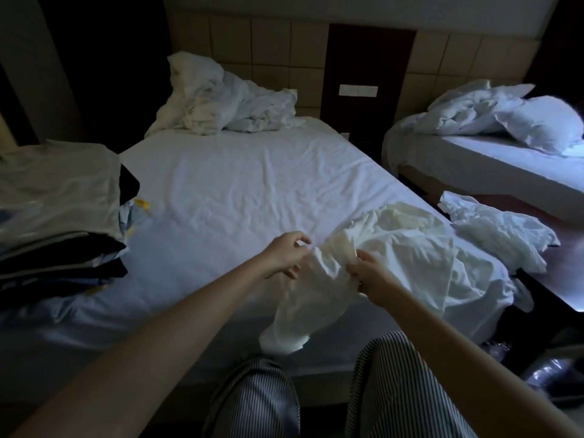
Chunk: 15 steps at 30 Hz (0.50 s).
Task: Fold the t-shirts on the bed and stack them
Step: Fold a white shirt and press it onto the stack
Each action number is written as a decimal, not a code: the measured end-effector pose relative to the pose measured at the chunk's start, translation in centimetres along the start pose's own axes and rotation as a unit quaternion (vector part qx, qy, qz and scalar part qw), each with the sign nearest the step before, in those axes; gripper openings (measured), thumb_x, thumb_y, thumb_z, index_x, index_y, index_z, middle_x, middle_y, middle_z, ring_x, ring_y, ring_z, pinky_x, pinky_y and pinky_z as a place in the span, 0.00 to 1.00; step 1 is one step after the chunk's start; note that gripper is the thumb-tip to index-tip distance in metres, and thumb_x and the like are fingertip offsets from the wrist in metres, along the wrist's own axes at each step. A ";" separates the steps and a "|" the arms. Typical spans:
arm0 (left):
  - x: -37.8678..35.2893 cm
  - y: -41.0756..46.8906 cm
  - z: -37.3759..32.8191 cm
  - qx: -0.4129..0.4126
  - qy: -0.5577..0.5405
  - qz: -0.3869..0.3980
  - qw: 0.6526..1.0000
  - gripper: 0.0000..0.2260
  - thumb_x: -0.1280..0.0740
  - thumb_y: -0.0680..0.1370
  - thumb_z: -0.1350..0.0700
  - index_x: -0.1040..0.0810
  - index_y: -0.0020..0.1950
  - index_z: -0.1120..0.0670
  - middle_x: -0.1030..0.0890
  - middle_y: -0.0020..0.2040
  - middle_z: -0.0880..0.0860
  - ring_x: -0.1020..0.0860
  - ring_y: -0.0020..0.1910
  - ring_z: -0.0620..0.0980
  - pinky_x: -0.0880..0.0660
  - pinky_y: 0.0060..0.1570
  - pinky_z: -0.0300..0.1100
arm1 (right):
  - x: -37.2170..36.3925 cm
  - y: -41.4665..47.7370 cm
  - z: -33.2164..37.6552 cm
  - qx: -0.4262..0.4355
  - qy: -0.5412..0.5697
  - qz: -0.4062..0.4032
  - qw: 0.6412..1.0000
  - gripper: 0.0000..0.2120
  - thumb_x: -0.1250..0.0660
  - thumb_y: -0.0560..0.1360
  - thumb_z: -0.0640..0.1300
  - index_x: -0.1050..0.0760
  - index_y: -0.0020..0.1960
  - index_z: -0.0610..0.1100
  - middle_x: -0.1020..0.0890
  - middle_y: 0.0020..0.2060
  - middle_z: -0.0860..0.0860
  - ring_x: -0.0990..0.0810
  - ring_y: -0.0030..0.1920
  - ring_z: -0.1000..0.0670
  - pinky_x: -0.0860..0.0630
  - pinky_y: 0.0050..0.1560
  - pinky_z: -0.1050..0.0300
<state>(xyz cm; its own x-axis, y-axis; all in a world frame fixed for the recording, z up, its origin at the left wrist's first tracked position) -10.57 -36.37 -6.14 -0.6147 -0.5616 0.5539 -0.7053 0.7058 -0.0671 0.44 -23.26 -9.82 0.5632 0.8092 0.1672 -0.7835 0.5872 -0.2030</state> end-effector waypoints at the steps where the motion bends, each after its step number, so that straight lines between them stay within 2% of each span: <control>1: -0.1 0.9 -0.9 -0.022 0.048 -0.020 0.998 0.16 0.38 0.79 0.55 0.28 0.67 0.54 0.24 0.58 0.54 0.21 0.48 0.52 0.22 0.42 0.42 | 0.3 -0.2 -0.3 -0.006 -0.005 0.012 1.000 0.14 0.45 0.73 0.31 0.24 0.48 0.43 0.25 0.36 0.41 0.27 0.34 0.45 0.30 0.33 0.56; 2: -0.7 1.6 -2.0 -0.041 0.065 -0.022 0.997 0.19 0.36 0.79 0.54 0.29 0.69 0.55 0.26 0.64 0.54 0.23 0.58 0.52 0.25 0.53 0.42 | 0.7 -0.4 -0.8 -0.014 -0.004 0.023 1.000 0.15 0.46 0.73 0.30 0.25 0.49 0.43 0.24 0.39 0.41 0.26 0.37 0.43 0.28 0.37 0.53; 3: -1.9 2.2 -2.7 -0.047 0.053 -0.004 0.997 0.21 0.35 0.78 0.53 0.30 0.70 0.56 0.28 0.67 0.53 0.27 0.63 0.52 0.30 0.59 0.42 | 1.0 -0.7 -1.1 -0.025 0.005 0.032 0.999 0.16 0.47 0.72 0.29 0.25 0.50 0.43 0.24 0.40 0.41 0.25 0.39 0.43 0.27 0.38 0.52; 5: -5.0 3.1 -3.9 -0.034 0.024 0.053 0.998 0.18 0.33 0.77 0.52 0.26 0.65 0.57 0.23 0.60 0.55 0.25 0.60 0.53 0.30 0.57 0.41 | 1.7 -1.0 -1.5 -0.042 0.027 0.036 0.998 0.17 0.47 0.73 0.27 0.27 0.52 0.43 0.23 0.39 0.44 0.24 0.37 0.47 0.24 0.33 0.57; 7: -7.0 3.9 -5.2 -0.065 0.116 0.060 0.989 0.11 0.31 0.75 0.48 0.21 0.51 0.53 0.21 0.50 0.54 0.23 0.55 0.57 0.30 0.51 0.42 | 2.8 -1.2 -1.3 -0.048 0.051 0.022 0.997 0.14 0.46 0.74 0.30 0.28 0.53 0.42 0.23 0.37 0.46 0.24 0.35 0.49 0.25 0.29 0.58; 8: -7.2 4.2 -5.9 -0.093 0.176 0.034 0.979 0.10 0.32 0.73 0.47 0.20 0.50 0.51 0.21 0.52 0.54 0.25 0.57 0.56 0.31 0.53 0.43 | 3.5 -1.1 -1.1 -0.051 0.071 0.007 0.996 0.11 0.44 0.75 0.33 0.28 0.53 0.42 0.24 0.37 0.46 0.25 0.35 0.49 0.26 0.29 0.58; 9: -7.3 4.2 -6.9 -0.124 0.217 -0.004 0.968 0.11 0.31 0.73 0.47 0.19 0.52 0.51 0.23 0.57 0.54 0.28 0.60 0.55 0.33 0.57 0.44 | 4.1 -0.9 -0.9 -0.056 0.097 -0.009 0.994 0.08 0.42 0.76 0.38 0.28 0.53 0.42 0.25 0.39 0.46 0.25 0.36 0.49 0.27 0.31 0.57; 10: -7.5 3.8 -7.9 -0.145 0.217 -0.020 0.965 0.13 0.31 0.74 0.48 0.19 0.55 0.52 0.24 0.59 0.53 0.30 0.62 0.54 0.35 0.60 0.45 | 4.7 -0.6 -0.6 -0.062 0.115 -0.018 0.991 0.09 0.40 0.77 0.45 0.28 0.54 0.43 0.24 0.40 0.46 0.25 0.38 0.49 0.28 0.33 0.57; 11: -8.2 3.5 -8.5 -0.160 0.178 -0.006 0.971 0.13 0.30 0.75 0.50 0.20 0.57 0.54 0.24 0.58 0.53 0.29 0.62 0.54 0.33 0.61 0.46 | 4.9 -0.3 -0.5 -0.070 0.118 -0.015 0.990 0.12 0.39 0.77 0.52 0.27 0.55 0.45 0.24 0.41 0.47 0.25 0.39 0.49 0.28 0.34 0.56; 12: -9.2 3.2 -8.8 -0.168 0.114 0.041 0.978 0.12 0.30 0.75 0.53 0.20 0.56 0.57 0.23 0.56 0.54 0.26 0.59 0.54 0.30 0.61 0.47 | 5.0 -0.1 -0.2 -0.075 0.113 -0.005 0.991 0.14 0.39 0.77 0.55 0.25 0.53 0.46 0.22 0.41 0.49 0.25 0.39 0.51 0.29 0.34 0.57; 13: -10.2 2.8 -9.1 -0.173 0.070 0.090 0.978 0.11 0.29 0.74 0.56 0.20 0.55 0.58 0.21 0.53 0.55 0.23 0.55 0.53 0.27 0.58 0.47 | 5.0 0.0 -0.1 -0.076 0.108 0.000 0.991 0.13 0.39 0.77 0.55 0.24 0.50 0.46 0.21 0.39 0.50 0.25 0.37 0.52 0.30 0.33 0.58; 15: -11.0 2.1 -9.4 -0.165 0.033 0.149 0.974 0.08 0.30 0.74 0.59 0.19 0.52 0.58 0.20 0.49 0.53 0.21 0.47 0.46 0.24 0.52 0.40 | 5.8 0.0 -0.2 -0.075 0.111 -0.022 0.991 0.08 0.40 0.78 0.47 0.24 0.45 0.46 0.22 0.37 0.49 0.26 0.35 0.52 0.30 0.33 0.59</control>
<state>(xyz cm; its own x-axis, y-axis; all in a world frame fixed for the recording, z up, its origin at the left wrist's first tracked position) -2.01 -24.65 -4.58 -0.7428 -0.2885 0.6042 -0.3398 0.9400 0.0311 3.79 -18.55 -9.06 0.6528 0.7568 -0.0349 -0.7188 0.6042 -0.3439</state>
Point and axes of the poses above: each hand's wrist, its own y-axis towards the middle knuckle, its own x-axis out of the back of the hand, z = x × y, the point moved 9 cm from there along y, towards the middle knuckle
